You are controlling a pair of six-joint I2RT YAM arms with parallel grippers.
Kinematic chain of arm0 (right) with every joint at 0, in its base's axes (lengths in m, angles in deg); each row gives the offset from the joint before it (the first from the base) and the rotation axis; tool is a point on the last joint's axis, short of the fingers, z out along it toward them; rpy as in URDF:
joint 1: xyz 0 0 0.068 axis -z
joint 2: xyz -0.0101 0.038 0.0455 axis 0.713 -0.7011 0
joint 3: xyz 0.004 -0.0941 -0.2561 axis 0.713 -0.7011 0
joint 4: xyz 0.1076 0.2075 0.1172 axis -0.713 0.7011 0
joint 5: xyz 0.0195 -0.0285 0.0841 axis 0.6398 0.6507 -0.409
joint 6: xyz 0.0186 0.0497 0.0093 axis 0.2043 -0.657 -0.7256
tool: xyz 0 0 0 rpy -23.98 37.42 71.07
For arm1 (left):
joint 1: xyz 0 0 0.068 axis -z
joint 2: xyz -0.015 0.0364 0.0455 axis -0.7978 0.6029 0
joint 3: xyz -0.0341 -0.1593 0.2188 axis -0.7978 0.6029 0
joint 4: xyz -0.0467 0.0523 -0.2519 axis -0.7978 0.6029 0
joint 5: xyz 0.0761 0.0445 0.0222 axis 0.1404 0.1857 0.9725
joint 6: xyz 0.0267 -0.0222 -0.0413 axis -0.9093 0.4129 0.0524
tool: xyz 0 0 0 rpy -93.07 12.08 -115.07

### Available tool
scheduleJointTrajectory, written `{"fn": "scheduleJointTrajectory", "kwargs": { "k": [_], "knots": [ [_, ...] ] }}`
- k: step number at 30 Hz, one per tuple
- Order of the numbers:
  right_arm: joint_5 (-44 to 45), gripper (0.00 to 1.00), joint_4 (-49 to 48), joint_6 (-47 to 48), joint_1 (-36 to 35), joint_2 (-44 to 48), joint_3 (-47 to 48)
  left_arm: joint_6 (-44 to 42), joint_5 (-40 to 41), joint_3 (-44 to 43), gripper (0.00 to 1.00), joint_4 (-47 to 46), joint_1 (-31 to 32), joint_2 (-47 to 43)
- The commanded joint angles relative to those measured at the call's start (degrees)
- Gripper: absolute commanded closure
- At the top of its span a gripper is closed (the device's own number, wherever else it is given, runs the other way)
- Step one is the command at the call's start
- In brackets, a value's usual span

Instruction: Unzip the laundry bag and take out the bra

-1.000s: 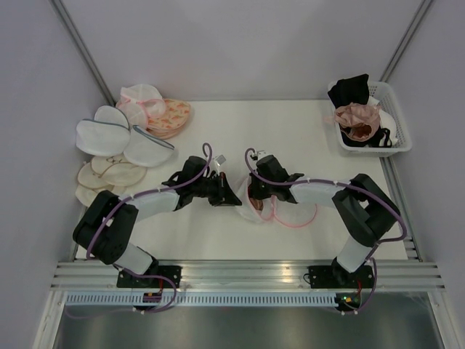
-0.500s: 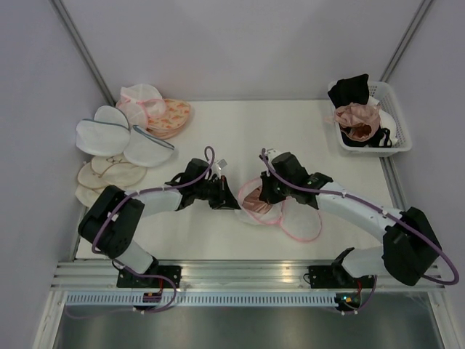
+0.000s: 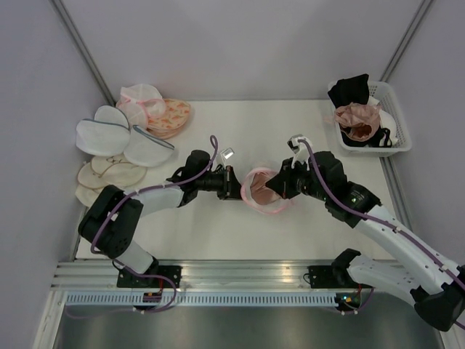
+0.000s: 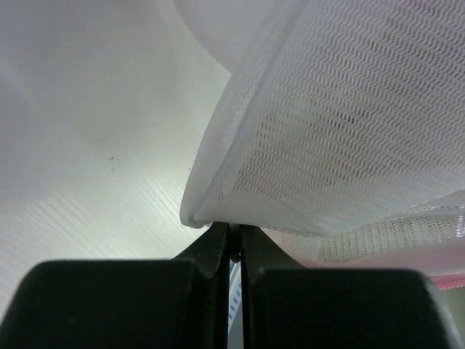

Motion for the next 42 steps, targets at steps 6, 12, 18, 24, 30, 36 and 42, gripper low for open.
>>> {"fn": "scheduleJointTrajectory", "kwargs": {
  "k": [6,12,18,24,30,36,42],
  "knots": [
    [-17.8,1.0,-6.4,-6.6,1.8,-1.9,14.4,-3.4,8.6,3.4,0.98,7.7,-2.0,1.4],
    [-2.3,0.99,14.0,0.6,1.8,-2.3,20.3,-2.8,9.2,3.4,0.44,8.5,-3.3,-0.2],
    [-1.2,0.99,16.6,1.9,1.8,-2.8,20.2,-1.4,10.4,2.7,0.28,8.1,-3.4,-3.0],
    [-11.8,1.0,22.2,5.9,1.9,-7.5,23.6,-1.5,11.2,2.1,0.28,10.0,-3.5,-3.7],
    [6.9,0.99,34.6,9.5,1.9,-13.5,26.1,-1.0,15.7,2.1,0.27,13.6,-4.3,-8.1],
    [1.1,1.0,34.0,11.1,1.9,-13.0,26.5,0.5,24.5,0.9,0.19,20.9,-4.7,-15.4],
    [7.4,1.0,21.3,4.5,1.9,-5.5,26.9,0.5,25.3,0.4,0.15,22.6,-4.7,-18.0]
  ]
}}
